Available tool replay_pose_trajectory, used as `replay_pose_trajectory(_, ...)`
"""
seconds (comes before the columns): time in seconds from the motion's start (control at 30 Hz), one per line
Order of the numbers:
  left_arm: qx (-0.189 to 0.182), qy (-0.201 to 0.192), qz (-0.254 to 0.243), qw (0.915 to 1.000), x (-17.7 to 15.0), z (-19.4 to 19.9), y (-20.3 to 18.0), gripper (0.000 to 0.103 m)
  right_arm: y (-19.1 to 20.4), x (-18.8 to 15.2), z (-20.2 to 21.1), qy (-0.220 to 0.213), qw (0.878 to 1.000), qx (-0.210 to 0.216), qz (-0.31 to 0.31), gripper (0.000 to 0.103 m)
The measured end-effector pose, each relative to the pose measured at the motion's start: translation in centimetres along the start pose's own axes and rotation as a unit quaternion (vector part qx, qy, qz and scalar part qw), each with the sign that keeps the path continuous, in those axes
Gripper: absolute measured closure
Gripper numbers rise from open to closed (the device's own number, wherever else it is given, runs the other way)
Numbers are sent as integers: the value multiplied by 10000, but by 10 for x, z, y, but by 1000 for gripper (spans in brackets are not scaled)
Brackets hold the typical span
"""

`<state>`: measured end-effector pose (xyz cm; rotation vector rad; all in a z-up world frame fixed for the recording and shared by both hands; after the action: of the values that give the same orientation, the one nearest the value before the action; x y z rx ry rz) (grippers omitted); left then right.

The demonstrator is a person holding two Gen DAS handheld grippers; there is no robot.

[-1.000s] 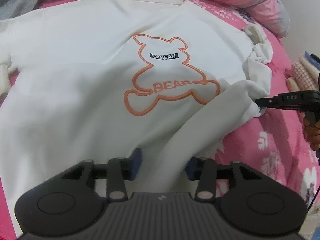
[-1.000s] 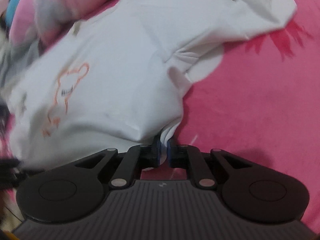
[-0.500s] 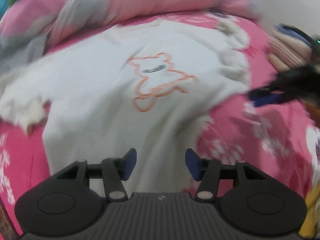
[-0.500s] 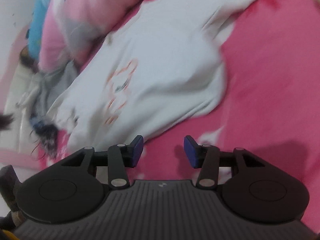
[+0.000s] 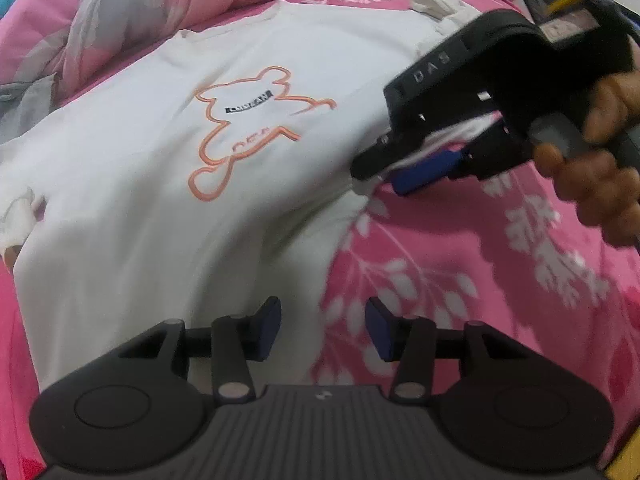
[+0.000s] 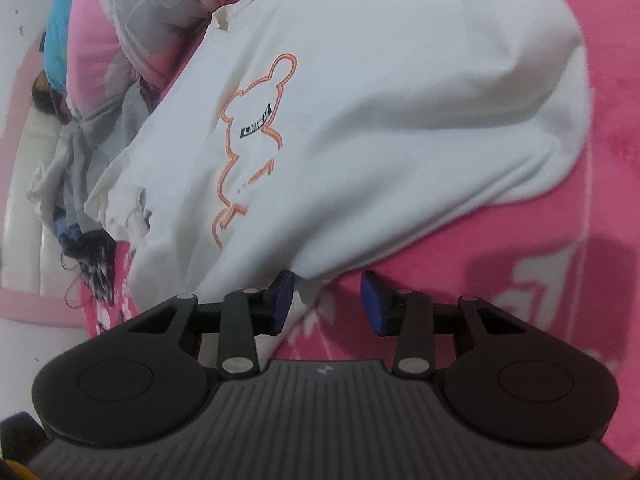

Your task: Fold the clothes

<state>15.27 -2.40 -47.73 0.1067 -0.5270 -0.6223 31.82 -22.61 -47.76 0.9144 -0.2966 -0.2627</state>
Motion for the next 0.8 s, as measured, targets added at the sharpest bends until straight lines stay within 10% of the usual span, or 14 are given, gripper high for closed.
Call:
replay_pose_trajectory(0.43, -180, -134, 186, 9996, 15, -22, 1, 58, 2, 13, -5, -251, 9989, 313, -234, 66)
replay_pose_trajectory(0.57, -165, -127, 494, 9986, 14, -24, 12, 84, 1, 15, -6, -214, 9984, 402, -340, 65)
replay_pose_trajectory(0.8, -486, 45, 864, 9951, 17, -25, 29, 90, -7, 0, 7, 117, 9976, 420, -535, 63)
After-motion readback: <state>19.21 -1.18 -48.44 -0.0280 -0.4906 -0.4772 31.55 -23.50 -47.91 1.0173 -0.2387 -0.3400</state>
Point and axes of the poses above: each gripper's, at about its wrist camera, not at the fingertips, and z roughly against the way its jaws point, y to its left, x to its top, the point moved 9 cm from there along -z, roughly the way its jaws point, and after that the axes turned 14 degrees about x, right-handed, at the moved point
